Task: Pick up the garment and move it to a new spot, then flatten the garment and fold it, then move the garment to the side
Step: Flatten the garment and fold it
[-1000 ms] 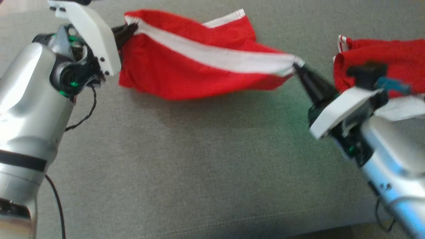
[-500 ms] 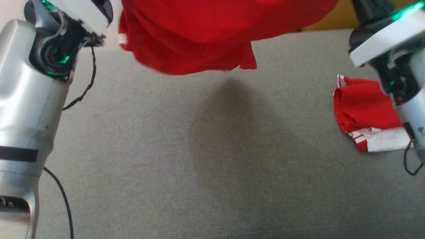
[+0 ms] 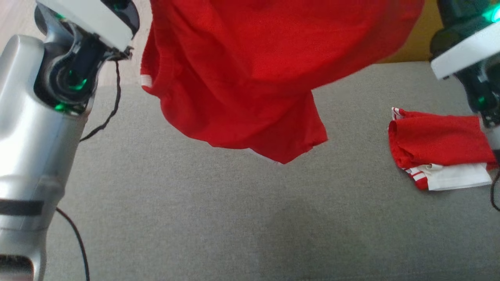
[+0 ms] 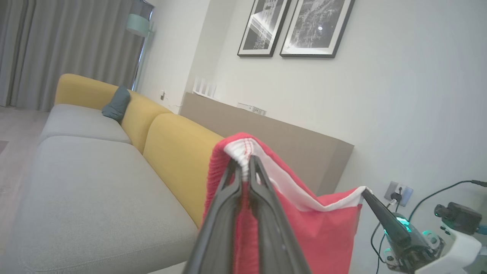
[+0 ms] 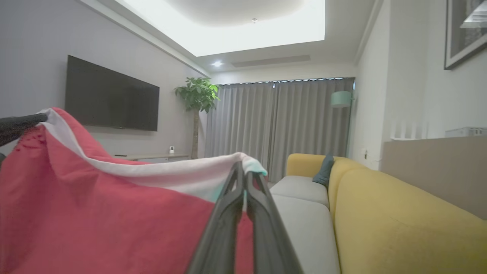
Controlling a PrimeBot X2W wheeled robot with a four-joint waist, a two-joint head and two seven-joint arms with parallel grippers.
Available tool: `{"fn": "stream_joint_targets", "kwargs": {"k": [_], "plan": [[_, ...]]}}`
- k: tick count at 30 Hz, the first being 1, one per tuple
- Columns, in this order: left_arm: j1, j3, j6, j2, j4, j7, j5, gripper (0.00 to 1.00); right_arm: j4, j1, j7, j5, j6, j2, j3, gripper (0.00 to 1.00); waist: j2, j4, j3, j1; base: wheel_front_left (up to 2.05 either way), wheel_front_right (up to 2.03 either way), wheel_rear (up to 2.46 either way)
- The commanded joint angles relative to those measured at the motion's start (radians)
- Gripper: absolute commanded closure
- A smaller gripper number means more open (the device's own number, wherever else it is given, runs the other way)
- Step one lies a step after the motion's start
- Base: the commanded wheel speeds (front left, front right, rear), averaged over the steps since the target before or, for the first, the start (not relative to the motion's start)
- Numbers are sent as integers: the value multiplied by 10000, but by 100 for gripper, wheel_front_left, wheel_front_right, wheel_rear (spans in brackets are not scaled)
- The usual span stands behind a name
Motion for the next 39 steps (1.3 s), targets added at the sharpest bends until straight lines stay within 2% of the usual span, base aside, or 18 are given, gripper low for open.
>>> {"fn": "stream_joint_targets", "kwargs": {"k": [1,7,11,14,15,17,21,25,26,29,32,35,39], "plan": [[-364,414,186,529,-607,134,-88,100,-487,135,189,13,-9,-110,-211,100,0,-3,21,1,0,0,0],[-158,360,885,927,-1532,597,51,100,-1251,439,787,-301,-9,93,-898,100,0,-158,331,1,0,0,0],[-353,81,1024,1121,-1301,703,550,100,-1207,155,1162,-546,-9,560,-1104,100,0,-339,897,1,0,0,0],[-953,-16,1086,1088,-805,696,895,100,-922,-673,1305,-877,-9,863,-1078,100,0,-476,1838,1,0,0,0],[-1596,-75,1038,1036,-317,556,1244,100,-491,-1485,1240,-1164,-9,1068,-1058,100,0,-562,2590,1,0,0,0],[-2356,-38,969,840,317,279,1497,100,180,-2425,1021,-1540,-9,1289,-1081,100,0,-637,3342,1,0,0,0],[-4120,-9,703,465,1891,-709,2243,100,1891,-4435,149,-2461,-9,1818,-1265,100,0,-751,4503,1,0,0,0],[-5637,126,318,-21,3460,-2281,2813,100,3589,-6043,-1142,-3308,-9,2511,-1637,100,0,-861,5137,1,0,0,0],[-5637,126,318,-21,3460,-2281,2813,100,3589,-6043,-1142,-3308,-9,2511,-1637,100,0,-861,5137,1,0,0,0],[-6261,212,-16,-419,4448,-3320,2952,100,4552,-6716,-1858,-3684,-9,2960,-1874,100,0,-876,5385,1,0,0,0],[-6379,86,-386,-759,5184,-3853,3064,100,5155,-6738,-2117,-3710,-9,3425,-2049,100,0,-838,5538,1,0,0,0],[-6042,-120,-682,-1010,5604,-4127,3172,100,5569,-6238,-2189,-3707,-9,3658,-1771,100,0,-730,5595,1,0,0,0],[-5024,-623,-848,-1236,5872,-4235,3305,100,5948,-5157,-2209,-3560,-9,3687,-1062,100,0,-518,5518,1,0,0,0]]}}
